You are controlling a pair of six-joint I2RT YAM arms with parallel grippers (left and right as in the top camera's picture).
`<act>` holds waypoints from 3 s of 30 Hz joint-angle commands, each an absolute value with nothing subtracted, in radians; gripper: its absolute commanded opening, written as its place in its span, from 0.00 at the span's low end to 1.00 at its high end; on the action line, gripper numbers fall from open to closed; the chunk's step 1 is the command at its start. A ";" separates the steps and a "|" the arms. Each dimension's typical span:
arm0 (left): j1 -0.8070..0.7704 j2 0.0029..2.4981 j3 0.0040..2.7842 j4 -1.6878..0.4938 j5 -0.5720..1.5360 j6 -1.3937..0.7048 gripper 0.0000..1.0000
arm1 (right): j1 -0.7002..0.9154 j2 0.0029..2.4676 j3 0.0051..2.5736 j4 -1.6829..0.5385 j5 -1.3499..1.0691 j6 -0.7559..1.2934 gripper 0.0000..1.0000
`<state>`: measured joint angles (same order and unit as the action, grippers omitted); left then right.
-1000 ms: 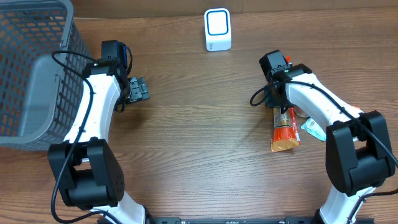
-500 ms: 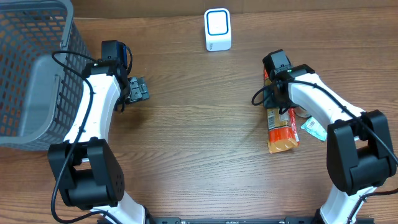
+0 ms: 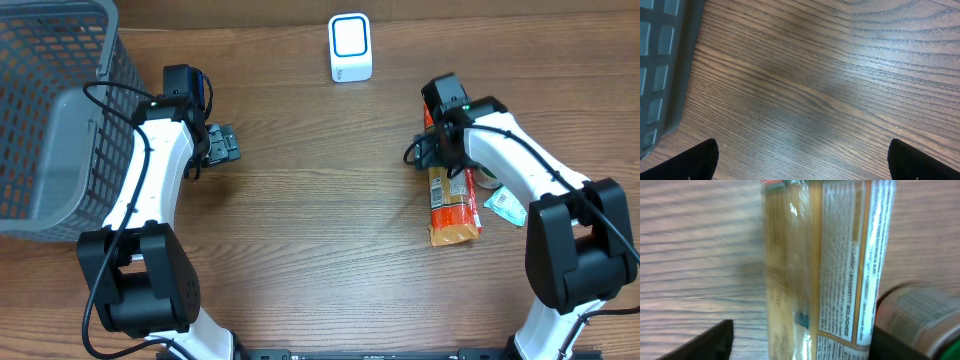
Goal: Scan the item barcode
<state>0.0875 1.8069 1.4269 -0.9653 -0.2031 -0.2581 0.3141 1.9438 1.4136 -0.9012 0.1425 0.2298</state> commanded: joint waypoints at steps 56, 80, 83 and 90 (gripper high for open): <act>0.091 1.811 1.435 -0.964 -0.210 -0.250 1.00 | 0.318 1.812 1.493 -0.918 0.136 0.205 1.00; 0.091 1.811 1.435 -0.965 -0.210 -0.250 1.00 | 0.318 1.180 1.493 -0.918 0.137 0.205 1.00; 0.091 1.811 1.435 -0.964 -0.210 -0.250 1.00 | 0.318 1.067 1.493 -0.919 0.137 0.205 1.00; 0.091 1.811 1.435 -0.964 -0.210 -0.250 1.00 | 0.318 0.815 1.493 -0.931 0.183 0.203 1.00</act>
<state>0.0875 1.8069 1.4269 -0.9653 -0.2028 -0.2581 0.3149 0.8867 1.4750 -0.9226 0.1436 0.2089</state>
